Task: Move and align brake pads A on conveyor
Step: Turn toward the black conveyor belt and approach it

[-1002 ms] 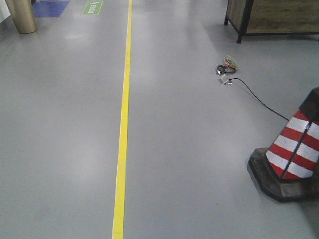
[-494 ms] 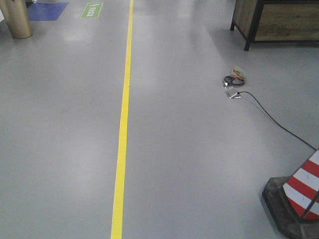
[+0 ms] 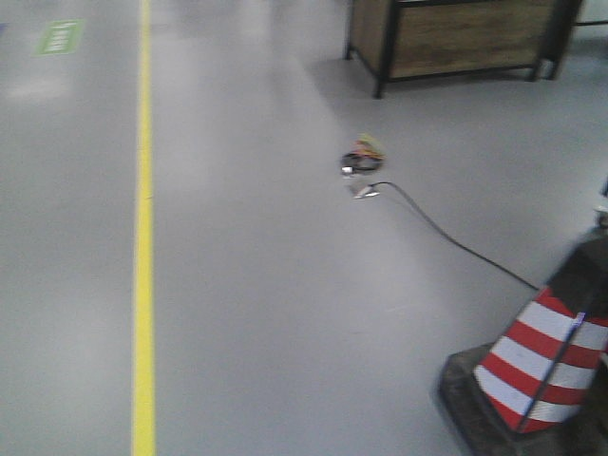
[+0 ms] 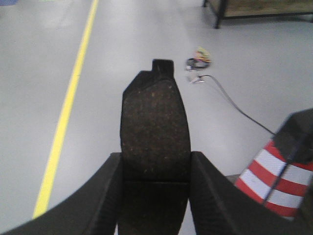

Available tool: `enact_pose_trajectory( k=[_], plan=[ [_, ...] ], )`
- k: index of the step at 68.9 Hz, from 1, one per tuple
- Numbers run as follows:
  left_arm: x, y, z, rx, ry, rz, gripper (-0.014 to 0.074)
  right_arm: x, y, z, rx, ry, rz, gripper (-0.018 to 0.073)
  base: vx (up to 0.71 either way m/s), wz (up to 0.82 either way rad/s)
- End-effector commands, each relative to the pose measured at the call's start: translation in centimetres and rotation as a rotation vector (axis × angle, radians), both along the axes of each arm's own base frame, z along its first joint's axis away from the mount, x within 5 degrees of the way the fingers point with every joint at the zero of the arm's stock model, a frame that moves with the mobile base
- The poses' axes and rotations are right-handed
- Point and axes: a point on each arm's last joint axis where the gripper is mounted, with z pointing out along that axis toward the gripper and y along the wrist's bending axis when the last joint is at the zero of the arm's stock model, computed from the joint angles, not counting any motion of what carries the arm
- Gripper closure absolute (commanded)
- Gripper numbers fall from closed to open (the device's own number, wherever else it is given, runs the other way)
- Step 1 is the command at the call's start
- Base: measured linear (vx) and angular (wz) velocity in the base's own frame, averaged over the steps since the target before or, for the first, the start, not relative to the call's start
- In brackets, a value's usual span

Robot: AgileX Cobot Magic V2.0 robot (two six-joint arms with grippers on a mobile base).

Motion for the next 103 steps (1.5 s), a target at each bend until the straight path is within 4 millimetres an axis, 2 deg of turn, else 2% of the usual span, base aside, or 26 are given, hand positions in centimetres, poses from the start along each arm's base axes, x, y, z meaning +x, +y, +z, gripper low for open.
enact_pose_trajectory(
  k=[1, 52, 103],
  plan=[
    [0.11, -0.34, 1.64, -0.038, -0.098, -0.031, 0.0603, 0.18, 0.05, 1.60, -0.003, -0.114, 0.014, 0.0564, 0.32, -0.74],
    [0.11, -0.33, 1.62, -0.037, -0.095, -0.030, 0.0603, 0.19, 0.06, 1.61, -0.003, -0.114, 0.014, 0.0564, 0.26, -0.81],
    [0.11, -0.33, 1.62, -0.037, -0.095, -0.030, 0.0603, 0.18, 0.05, 1.60, -0.004, -0.114, 0.013, 0.0564, 0.13, -0.74]
  ],
)
